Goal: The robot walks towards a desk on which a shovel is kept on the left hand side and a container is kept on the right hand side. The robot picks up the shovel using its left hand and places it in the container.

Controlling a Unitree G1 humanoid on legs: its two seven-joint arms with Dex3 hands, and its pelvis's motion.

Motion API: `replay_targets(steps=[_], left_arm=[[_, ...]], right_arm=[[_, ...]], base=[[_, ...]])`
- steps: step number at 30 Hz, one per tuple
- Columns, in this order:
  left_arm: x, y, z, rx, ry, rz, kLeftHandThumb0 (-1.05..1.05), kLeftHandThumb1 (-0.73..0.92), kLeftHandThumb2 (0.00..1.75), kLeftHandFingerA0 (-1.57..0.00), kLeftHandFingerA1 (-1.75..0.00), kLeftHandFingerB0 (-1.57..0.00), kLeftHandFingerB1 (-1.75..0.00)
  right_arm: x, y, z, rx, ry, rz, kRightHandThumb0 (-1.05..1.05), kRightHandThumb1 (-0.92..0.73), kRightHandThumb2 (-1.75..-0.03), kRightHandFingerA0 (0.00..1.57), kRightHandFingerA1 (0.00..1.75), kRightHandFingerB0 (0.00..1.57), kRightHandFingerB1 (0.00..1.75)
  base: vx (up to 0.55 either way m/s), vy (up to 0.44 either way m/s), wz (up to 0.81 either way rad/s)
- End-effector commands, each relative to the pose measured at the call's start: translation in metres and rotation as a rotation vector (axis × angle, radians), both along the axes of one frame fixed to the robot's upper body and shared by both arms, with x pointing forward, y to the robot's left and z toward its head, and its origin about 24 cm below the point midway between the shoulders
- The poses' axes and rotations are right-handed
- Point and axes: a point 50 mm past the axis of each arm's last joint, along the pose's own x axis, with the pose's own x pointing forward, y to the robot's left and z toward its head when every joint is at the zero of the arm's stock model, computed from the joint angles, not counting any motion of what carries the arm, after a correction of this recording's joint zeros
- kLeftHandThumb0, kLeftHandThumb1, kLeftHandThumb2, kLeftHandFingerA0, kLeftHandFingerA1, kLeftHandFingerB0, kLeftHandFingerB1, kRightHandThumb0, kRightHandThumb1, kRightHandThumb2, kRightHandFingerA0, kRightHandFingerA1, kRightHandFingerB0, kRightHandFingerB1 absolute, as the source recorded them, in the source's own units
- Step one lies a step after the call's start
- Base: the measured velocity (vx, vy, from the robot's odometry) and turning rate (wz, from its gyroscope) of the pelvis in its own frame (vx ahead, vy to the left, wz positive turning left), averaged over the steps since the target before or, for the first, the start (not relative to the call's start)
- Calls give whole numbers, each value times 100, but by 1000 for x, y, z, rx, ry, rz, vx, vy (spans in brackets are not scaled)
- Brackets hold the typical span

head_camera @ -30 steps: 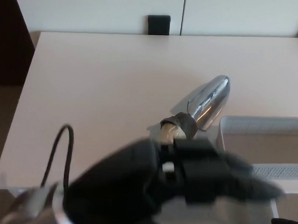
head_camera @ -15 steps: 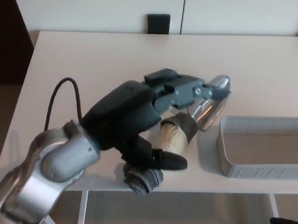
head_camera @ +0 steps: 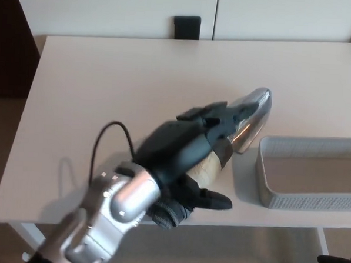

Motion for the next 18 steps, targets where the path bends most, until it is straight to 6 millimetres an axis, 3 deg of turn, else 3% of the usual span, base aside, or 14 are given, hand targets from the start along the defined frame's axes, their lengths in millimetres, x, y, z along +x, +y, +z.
replay_targets(steps=[1, 2, 3, 4, 5, 6, 7, 8, 10, 12, 13, 18], left_arm=[[-4, 2, -43, 321, -44, 357, -74, 42, 61, 0, 0, 0, -4], [-6, 0, -45, 320, -33, 354, -71, 40, 60, 0, 0, 0, -8], [-8, -3, -47, 314, -18, 358, -75, 43, 62, 0, 0, 0, -8], [-9, -4, -48, 313, -15, 361, -75, 43, 62, 0, 0, 0, -10], [-9, -4, -48, 310, -11, 366, -74, 43, 62, 0, 0, 0, -11], [-10, -3, -49, 307, -5, 368, -73, 43, 62, 0, 0, 0, -10], [-10, -2, -49, 310, -11, 372, -75, 47, 72, 0, -13, 0, -16], [-9, 0, -48, 317, -22, 378, -83, 51, 71, 0, -4, 0, -6], [-8, 5, -47, 336, -66, 411, -83, 51, 73, 0, -11, 0, -9], [-8, 7, -46, 324, -57, 428, -76, 45, 63, 0, -1, 0, -2], [-4, 15, -41, 305, -72, 484, -78, 48, 73, 0, -9, 0, -3], [3, 35, -27, 293, -128, 581, -75, 44, 71, 0, -9, 0, 0]], right_arm=[[-6, -4, -1, -12, 13, -27, -31, -50, -68, 61, 54, 40, 47], [-6, -4, -1, -7, 13, -30, -22, -57, -57, 66, 48, 44, 41], [-7, -4, -1, -10, 13, -27, -31, -50, -68, 61, 54, 41, 47], [-8, -4, -2, -15, 14, -27, -23, -57, -57, 66, 48, 44, 41], [-7, -4, -2, -15, 16, -31, -31, -49, -67, 60, 54, 40, 47], [-9, -4, -2, -9, 18, -34, -23, -57, -56, 66, 49, 44, 41], [-9, -4, -2, -6, 19, -35, -23, -57, -56, 66, 49, 44, 41], [-9, -4, -2, 1, 21, -37, -22, -57, -56, 66, 49, 43, 41], [-9, -4, -2, 0, 27, -35, -23, -58, -57, 67, 48, 42, 40], [-10, -5, -2, 2, 28, -33, -23, -58, -57, 66, 48, 42, 40], [-9, -5, -2, 4, 29, -34, -22, -58, -57, 65, 49, 42, 40], [-12, -7, -2, 2, 36, -32, -32, -50, -68, 59, 54, 38, 46]], base=[[0, 0, 0], [0, 0, 0], [0, 0, 0], [0, 0, 0], [0, 0, 0], [0, 0, 0], [0, 0, 0], [0, 0, 0], [0, 0, 0], [0, 0, 0], [0, 0, 0], [0, 0, 0]])
